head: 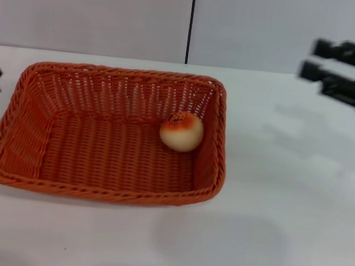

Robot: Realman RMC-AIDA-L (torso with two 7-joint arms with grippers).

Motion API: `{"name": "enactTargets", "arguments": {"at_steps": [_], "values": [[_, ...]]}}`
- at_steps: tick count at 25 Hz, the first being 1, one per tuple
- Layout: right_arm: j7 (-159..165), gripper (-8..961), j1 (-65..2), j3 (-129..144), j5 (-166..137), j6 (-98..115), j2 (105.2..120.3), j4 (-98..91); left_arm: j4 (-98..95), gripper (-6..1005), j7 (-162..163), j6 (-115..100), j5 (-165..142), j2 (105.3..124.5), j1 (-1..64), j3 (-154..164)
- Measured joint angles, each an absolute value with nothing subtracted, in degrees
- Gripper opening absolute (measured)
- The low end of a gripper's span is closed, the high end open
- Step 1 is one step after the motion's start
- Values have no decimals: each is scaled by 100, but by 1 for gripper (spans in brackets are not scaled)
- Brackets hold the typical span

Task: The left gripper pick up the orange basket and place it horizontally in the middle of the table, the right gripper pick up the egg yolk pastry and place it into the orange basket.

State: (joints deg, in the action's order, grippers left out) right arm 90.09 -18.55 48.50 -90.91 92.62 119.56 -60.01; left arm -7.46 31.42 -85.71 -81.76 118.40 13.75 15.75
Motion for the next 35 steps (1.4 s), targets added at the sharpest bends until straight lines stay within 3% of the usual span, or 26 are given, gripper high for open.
{"name": "enactTargets", "arguments": {"at_steps": [11, 17, 35], "values": [[6994, 569, -1202, 3189, -7447, 9458, 11903, -4061, -759, 818, 2890, -8921, -8165, 11821, 979, 796], [5321, 570, -1398, 2635, -6459, 9387, 11899, -2616, -627, 818, 2672, -8890, -8164, 11833, 924, 544], [5179, 571, -1654, 2536, -6206, 9109, 11854, -2335, 10, 818, 1994, -8852, -8169, 11847, 980, 264]]}}
